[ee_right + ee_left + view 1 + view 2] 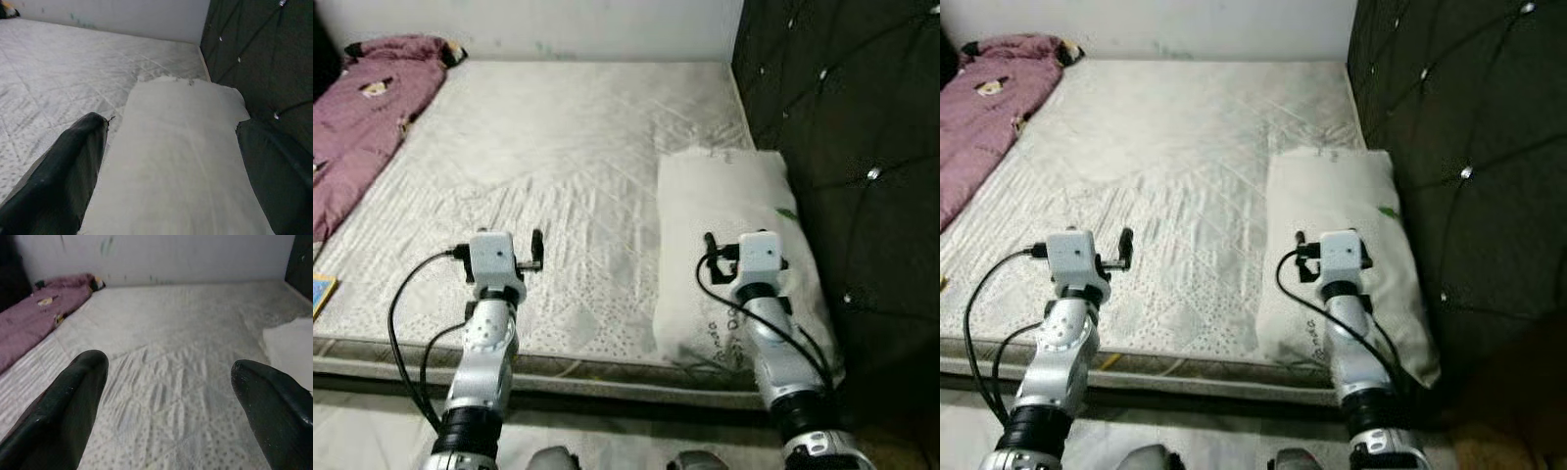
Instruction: Clean up the room
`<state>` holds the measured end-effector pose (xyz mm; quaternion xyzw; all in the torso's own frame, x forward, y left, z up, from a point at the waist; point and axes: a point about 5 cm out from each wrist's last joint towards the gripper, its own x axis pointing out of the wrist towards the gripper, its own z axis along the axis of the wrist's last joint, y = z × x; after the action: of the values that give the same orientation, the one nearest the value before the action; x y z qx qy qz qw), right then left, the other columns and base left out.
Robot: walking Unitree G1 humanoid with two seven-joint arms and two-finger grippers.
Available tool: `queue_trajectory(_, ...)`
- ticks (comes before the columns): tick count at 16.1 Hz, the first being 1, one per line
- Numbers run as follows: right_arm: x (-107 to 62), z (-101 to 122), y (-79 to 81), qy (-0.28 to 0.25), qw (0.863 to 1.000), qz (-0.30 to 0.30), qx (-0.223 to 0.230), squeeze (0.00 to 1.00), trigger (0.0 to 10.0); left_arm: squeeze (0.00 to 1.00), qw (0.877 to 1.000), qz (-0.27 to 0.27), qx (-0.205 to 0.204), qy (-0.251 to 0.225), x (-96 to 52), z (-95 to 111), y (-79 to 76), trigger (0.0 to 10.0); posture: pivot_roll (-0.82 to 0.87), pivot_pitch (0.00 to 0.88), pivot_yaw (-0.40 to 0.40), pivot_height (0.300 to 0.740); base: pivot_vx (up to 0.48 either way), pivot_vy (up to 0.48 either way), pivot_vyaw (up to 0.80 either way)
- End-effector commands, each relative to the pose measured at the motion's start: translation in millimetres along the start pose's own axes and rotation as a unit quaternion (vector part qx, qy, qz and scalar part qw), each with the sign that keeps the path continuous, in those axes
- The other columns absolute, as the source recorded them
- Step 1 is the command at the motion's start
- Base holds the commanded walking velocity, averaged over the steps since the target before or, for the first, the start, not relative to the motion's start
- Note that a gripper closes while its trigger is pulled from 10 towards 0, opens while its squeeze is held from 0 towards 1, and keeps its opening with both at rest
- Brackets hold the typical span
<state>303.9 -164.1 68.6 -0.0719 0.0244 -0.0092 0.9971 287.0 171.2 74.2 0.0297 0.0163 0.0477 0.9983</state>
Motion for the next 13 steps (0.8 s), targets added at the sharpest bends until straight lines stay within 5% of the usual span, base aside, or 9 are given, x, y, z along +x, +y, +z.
queue_trajectory(1, 1.9, 3.3, 5.3, -0.007, 1.000, 0.009, 0.002, 0.00, 10.0, 0.00, 1.000, 0.012, -0.001, 0.006, -2.7, -4.9, 8.9, 10.0, -0.07, 0.000, 0.061, 0.740, 0.000, 0.000, -0.80)
queue_trajectory(7, 1.7, 1.5, 12.7, -0.002, 1.000, 0.027, 0.009, 0.00, 10.0, 0.00, 1.000, 0.018, -0.002, 0.006, -7.4, -6.5, 9.5, 10.0, -0.04, 0.000, 0.040, 0.740, 0.000, 0.000, 0.00)
queue_trajectory(13, -3.5, -2.3, 11.7, 0.008, 1.000, 0.020, 0.016, 0.00, 10.0, 0.00, 1.000, 0.014, -0.005, 0.011, -11.9, -8.5, 10.2, 10.0, -0.04, 0.000, 0.044, 0.740, 0.000, 0.000, -0.80)
